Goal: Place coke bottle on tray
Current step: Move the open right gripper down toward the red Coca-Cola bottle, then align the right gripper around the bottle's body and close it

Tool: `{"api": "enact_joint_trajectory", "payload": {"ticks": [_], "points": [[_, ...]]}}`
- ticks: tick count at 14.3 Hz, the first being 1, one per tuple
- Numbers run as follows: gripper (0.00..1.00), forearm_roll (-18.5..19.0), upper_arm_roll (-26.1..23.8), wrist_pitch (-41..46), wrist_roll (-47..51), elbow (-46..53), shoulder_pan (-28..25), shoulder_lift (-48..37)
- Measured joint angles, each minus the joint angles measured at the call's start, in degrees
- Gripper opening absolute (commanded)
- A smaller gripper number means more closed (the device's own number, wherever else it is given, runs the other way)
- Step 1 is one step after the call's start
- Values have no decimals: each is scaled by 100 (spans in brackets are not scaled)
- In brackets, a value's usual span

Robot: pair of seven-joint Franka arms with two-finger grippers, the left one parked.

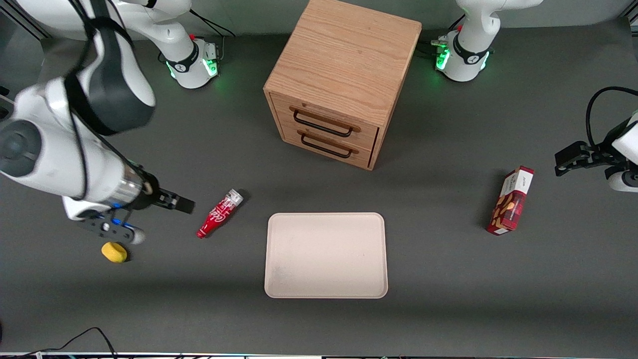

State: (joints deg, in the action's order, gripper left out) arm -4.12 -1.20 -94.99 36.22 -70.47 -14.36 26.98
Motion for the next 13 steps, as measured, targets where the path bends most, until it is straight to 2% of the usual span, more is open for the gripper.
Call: {"api": "enact_joint_trajectory", "payload": {"ticks": [7,13], "points": [[100,53,23,-732,666,96,-187,1003],[100,65,101,-1074,862,-69,-143,1307]]}}
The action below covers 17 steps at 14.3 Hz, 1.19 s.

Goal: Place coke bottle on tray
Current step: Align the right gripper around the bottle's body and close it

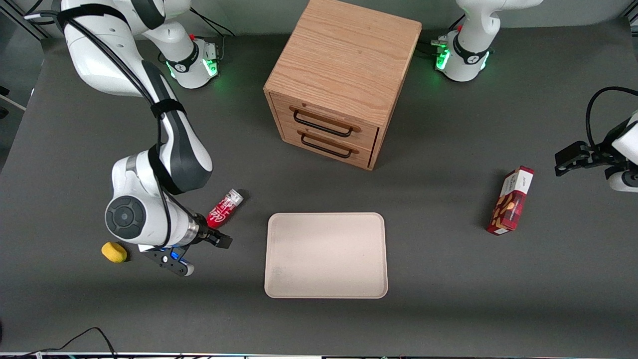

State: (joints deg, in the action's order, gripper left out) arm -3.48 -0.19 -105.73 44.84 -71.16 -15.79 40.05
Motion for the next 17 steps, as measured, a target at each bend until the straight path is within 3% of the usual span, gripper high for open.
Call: {"api": "enact_joint_trajectory", "payload": {"ticks": [7,17], "points": [[100,0,47,-1567,432,-1311,93,-52],[100,0,46,-3142,902,-3351,93,-871]]}}
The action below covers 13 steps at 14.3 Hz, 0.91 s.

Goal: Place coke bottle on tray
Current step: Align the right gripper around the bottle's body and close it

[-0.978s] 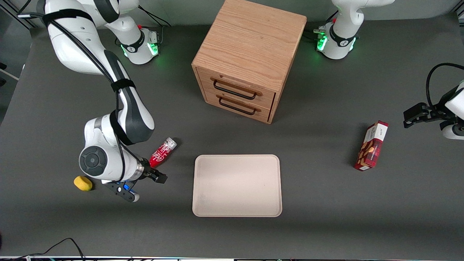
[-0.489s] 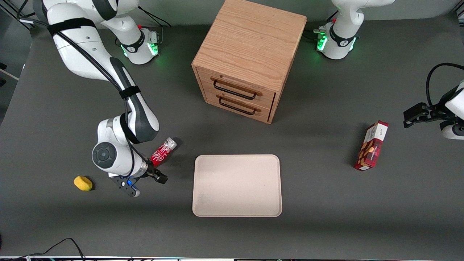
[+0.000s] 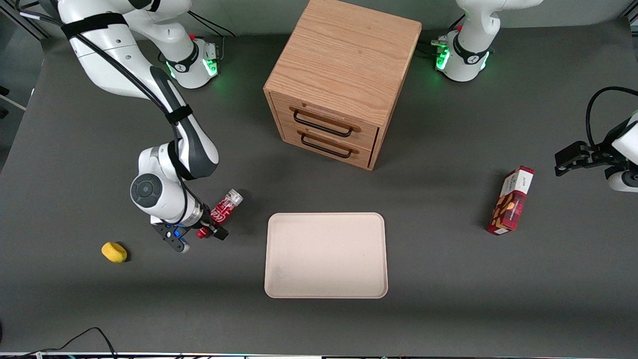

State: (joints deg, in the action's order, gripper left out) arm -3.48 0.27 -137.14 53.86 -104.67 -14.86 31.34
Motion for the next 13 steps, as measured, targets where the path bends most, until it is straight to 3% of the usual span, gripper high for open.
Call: {"api": "enact_joint_trajectory", "payload": {"ticks": [7,13], "points": [[99,0,-5,-778,247,-515,-26,-9],[98,0,1,-883,262,-666,-33,-14]]}}
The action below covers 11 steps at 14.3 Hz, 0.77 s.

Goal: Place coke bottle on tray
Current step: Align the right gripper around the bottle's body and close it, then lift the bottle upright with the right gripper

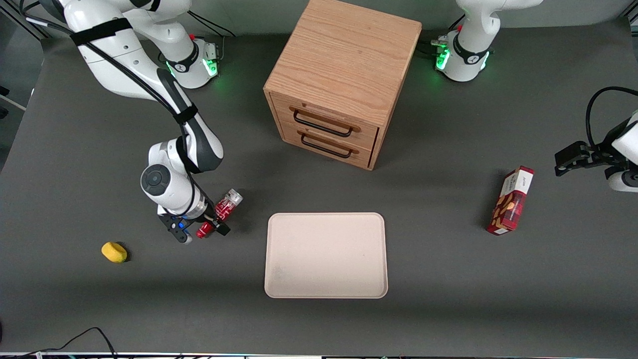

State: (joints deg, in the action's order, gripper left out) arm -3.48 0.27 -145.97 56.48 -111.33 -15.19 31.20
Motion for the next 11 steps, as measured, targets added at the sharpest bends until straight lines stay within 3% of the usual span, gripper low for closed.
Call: {"api": "enact_joint_trajectory", "payload": {"ticks": [11], "points": [[99,127,-20,647,0,-181,-18,-387]]}}
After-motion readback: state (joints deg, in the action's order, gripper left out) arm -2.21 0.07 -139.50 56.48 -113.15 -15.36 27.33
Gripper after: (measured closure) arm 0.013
